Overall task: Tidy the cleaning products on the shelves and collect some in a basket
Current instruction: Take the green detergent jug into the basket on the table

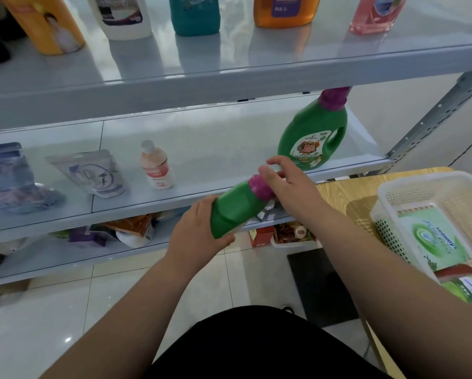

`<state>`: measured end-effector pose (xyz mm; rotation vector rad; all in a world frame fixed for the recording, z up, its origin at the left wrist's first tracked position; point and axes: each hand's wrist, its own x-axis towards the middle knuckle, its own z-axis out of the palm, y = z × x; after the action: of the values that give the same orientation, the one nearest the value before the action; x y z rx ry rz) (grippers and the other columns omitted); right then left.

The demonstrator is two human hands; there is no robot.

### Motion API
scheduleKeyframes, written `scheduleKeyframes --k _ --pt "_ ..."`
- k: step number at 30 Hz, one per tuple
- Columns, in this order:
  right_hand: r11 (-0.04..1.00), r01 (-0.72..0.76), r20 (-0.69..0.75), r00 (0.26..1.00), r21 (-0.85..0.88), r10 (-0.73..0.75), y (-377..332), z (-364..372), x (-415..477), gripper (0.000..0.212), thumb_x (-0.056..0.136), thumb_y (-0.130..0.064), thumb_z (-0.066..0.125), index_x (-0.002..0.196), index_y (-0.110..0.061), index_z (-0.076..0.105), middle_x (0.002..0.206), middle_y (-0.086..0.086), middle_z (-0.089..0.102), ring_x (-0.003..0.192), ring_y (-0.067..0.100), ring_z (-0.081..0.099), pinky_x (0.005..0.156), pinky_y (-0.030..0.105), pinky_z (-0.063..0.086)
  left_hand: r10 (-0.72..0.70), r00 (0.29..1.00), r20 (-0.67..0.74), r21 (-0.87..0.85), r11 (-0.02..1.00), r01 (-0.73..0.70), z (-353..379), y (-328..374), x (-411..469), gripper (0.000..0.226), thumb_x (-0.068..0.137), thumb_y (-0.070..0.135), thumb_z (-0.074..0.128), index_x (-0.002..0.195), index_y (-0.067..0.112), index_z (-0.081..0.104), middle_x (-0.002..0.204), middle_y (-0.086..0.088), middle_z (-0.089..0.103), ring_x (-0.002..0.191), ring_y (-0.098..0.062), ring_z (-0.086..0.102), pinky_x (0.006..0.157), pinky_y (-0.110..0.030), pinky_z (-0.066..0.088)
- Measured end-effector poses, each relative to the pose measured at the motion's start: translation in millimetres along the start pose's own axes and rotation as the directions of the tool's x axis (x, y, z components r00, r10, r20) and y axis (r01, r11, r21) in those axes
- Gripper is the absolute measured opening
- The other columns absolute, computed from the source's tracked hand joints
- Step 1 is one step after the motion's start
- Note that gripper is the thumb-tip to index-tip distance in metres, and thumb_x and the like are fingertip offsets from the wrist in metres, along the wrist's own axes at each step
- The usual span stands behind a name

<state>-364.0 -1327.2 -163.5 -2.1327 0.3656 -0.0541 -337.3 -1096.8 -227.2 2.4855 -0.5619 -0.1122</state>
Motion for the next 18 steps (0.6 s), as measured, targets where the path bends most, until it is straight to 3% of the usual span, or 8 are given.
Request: scheduleKeyframes --k 3,6,8,10,15,18 --pt "0.904 0.103 0.012 0.994 -0.414 -0.108 -9.7 6.7 10.1 0.043 0.099 -0.063 0.047 0.107 -0.022 0.059 0.095 -0.004 0.056 0.083 0.016 0.057 0.068 0.032 0.040 0.090 0.996 0.003 0.074 0.993 -0.090 -3.3 -4.8 -2.2 0.093 0.069 0.048 0.088 0.145 0.020 0.043 0.130 -0.001 0.060 0.114 -0.026 0.060 0.093 -0.039 0.051" --pt "0.822 0.169 -0.034 0.974 -0.543 -0.223 -15.7 15.2 8.0 0.035 0.104 -0.048 0.047 0.100 -0.015 0.058 0.091 0.003 0.057 0.080 0.022 0.056 0.067 0.033 0.038 0.097 0.994 0.045 0.019 0.995 -0.098 -11.9 -13.4 0.0 0.091 0.066 0.054 0.085 0.142 0.032 0.041 0.126 0.010 0.059 0.109 -0.011 0.056 0.088 -0.027 0.048" --pt "0.799 0.256 -0.033 0.945 -0.544 -0.326 -16.6 19.5 2.9 0.033 0.105 -0.041 0.047 0.097 -0.012 0.061 0.088 0.003 0.058 0.078 0.024 0.057 0.064 0.033 0.040 0.068 0.988 0.135 -0.101 0.993 -0.055 -25.6 -23.0 2.2 0.088 0.059 0.061 0.080 0.136 0.046 0.040 0.114 0.030 0.055 0.099 0.009 0.051 0.082 -0.011 0.039" --pt "0.781 0.359 -0.023 0.903 -0.511 -0.430 -19.6 24.1 -3.4 0.037 0.102 -0.041 0.044 0.094 -0.011 0.064 0.087 0.004 0.060 0.074 0.023 0.057 0.061 0.033 0.043 0.074 0.971 0.227 -0.199 0.980 -0.028 -39.6 -35.9 3.4 0.084 0.055 0.063 0.081 0.128 0.058 0.040 0.107 0.041 0.054 0.102 0.022 0.050 0.077 -0.001 0.036" --pt "0.757 0.478 -0.004 0.844 -0.446 -0.536 -31.5 39.2 -8.4 0.043 0.095 -0.045 0.042 0.097 -0.010 0.068 0.089 0.000 0.061 0.074 0.019 0.056 0.062 0.028 0.041 0.096 0.943 0.317 -0.331 0.944 0.015 -52.7 -60.4 1.7 0.081 0.055 0.059 0.087 0.120 0.072 0.041 0.114 0.044 0.056 0.106 0.017 0.056 0.075 -0.001 0.044" --pt "0.868 0.377 -0.021 0.914 -0.324 -0.405 -31.3 51.0 -4.3 0.045 0.092 -0.055 0.047 0.110 -0.017 0.063 0.101 -0.006 0.058 0.088 0.014 0.056 0.071 0.025 0.046 0.070 0.952 0.299 -0.370 0.928 0.048 -53.6 -70.6 2.2 0.080 0.053 0.057 0.089 0.117 0.071 0.043 0.112 0.041 0.058 0.104 0.016 0.057 0.079 -0.008 0.044"
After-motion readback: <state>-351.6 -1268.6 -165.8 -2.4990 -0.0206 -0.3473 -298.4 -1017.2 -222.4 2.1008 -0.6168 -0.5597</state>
